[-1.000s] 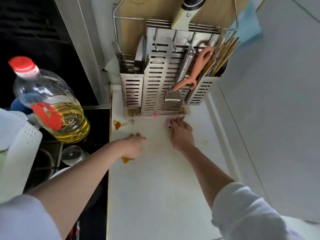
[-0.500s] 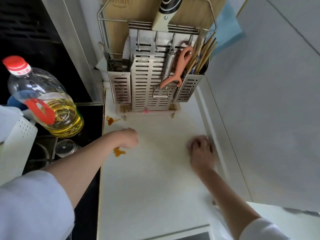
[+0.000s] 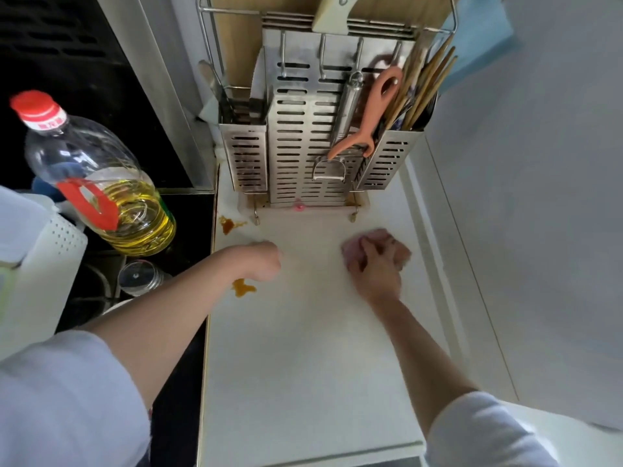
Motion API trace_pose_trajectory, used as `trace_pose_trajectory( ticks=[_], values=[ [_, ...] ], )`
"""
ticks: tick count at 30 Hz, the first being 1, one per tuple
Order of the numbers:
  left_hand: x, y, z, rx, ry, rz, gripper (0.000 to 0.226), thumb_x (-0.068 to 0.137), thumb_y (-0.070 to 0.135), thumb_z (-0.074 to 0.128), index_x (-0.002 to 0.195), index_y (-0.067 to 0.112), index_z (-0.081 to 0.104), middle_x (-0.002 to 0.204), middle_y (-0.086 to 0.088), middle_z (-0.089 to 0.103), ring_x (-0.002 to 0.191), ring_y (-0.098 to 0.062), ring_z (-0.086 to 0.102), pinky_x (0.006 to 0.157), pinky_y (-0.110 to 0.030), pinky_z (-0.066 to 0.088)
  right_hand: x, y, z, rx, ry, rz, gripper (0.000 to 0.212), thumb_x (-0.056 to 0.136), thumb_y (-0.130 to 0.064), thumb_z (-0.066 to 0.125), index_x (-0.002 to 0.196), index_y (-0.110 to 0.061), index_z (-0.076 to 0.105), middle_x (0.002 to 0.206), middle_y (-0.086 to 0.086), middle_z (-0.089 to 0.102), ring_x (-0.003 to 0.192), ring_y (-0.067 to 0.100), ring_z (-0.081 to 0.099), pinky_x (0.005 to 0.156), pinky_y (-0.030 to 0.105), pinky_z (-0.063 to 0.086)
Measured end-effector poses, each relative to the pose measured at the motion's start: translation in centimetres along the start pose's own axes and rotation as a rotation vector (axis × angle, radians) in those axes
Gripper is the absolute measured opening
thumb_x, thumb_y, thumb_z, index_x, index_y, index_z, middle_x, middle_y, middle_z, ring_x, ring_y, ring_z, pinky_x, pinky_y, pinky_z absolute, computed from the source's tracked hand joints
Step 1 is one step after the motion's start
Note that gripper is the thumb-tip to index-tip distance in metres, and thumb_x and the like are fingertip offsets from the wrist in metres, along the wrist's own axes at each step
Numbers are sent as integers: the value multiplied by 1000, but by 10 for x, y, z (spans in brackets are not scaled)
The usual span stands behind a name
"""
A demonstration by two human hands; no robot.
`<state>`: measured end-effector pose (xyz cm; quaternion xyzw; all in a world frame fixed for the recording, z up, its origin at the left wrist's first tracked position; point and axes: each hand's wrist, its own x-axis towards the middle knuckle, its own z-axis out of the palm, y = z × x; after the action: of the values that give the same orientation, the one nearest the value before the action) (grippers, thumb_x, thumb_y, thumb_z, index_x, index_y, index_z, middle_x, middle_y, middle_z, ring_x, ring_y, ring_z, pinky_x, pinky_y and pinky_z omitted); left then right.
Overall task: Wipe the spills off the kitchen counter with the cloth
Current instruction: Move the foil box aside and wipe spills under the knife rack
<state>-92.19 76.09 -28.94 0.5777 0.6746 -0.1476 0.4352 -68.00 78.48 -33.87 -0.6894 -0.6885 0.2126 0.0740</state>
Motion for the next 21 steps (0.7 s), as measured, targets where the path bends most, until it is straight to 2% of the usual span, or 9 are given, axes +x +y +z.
trace_pose_trajectory(
  ticks=[2, 4, 5, 8, 11, 15, 17, 19, 21],
  values=[
    [0, -3, 1, -67, 27, 3, 29, 91, -4, 35, 110, -2, 56, 108, -17, 57, 92, -28, 56, 70, -32, 47, -33, -30, 28, 15, -117, -358, 42, 93, -43, 46, 133, -33, 54, 144, 10, 34, 119, 36, 52, 86, 42, 52],
    [3, -9, 5, -102, 51, 16, 39, 92, -4, 34, 125, -2, 55, 129, -22, 53, 113, -36, 56, 95, -40, 47, -54, -36, 44, -17, -259, -623, 39, 91, -42, 49, 130, -39, 56, 140, 1, 40, 116, 29, 55, 82, 40, 55],
    [4, -12, 7, -97, 52, 18, 42, 92, -4, 34, 129, -1, 53, 135, -24, 48, 121, -37, 52, 102, -42, 44, -48, -35, 42, -15, -258, -633, 38, 92, -42, 50, 129, -42, 56, 141, 0, 39, 116, 28, 55, 82, 41, 56],
    [3, -10, 8, -55, 40, 1, 49, 92, -2, 32, 137, 4, 49, 145, -23, 38, 130, -37, 44, 108, -44, 39, -3, -35, 31, -57, -115, -421, 42, 91, -47, 46, 133, -42, 51, 149, 7, 25, 132, 32, 41, 84, 47, 55],
    [7, -7, 4, -73, 46, -8, 43, 96, 3, 35, 135, 5, 53, 140, -19, 49, 122, -35, 54, 102, -38, 47, 29, -62, 36, -138, -71, -264, 44, 96, -45, 46, 140, -41, 43, 157, 3, 19, 139, 34, 26, 97, 47, 46],
    [2, -13, 0, -122, 72, 15, 36, 99, 12, 43, 132, 9, 57, 131, -14, 58, 113, -32, 61, 84, -31, 53, 19, -85, 66, -69, -102, -468, 46, 96, -43, 49, 142, -37, 47, 158, 1, 31, 142, 37, 26, 118, 42, 23],
    [-3, -8, 0, -115, 29, 38, 31, 93, 0, 39, 112, -2, 63, 114, -21, 64, 91, -28, 62, 65, -26, 45, -3, -53, 62, -8, -160, -574, 42, 97, -45, 40, 136, -36, 54, 156, 0, 37, 146, 32, 25, 121, 40, 22],
    [-6, -5, 2, -110, 4, 25, 20, 84, -9, 33, 80, -9, 52, 83, -26, 56, 66, -20, 44, 50, -29, 28, -18, -4, 40, 44, -89, -653, 35, 97, -37, 45, 126, -30, 63, 148, 0, 48, 140, 26, 39, 115, 40, 34],
    [-7, -3, 2, -45, -3, 33, 20, 82, -10, 30, 70, -1, 43, 71, -17, 45, 63, -17, 34, 49, -29, 23, -21, 42, 8, 156, 5, -436, 29, 98, -22, 52, 124, -19, 62, 134, 4, 55, 120, 23, 56, 89, 37, 52]
  ],
)
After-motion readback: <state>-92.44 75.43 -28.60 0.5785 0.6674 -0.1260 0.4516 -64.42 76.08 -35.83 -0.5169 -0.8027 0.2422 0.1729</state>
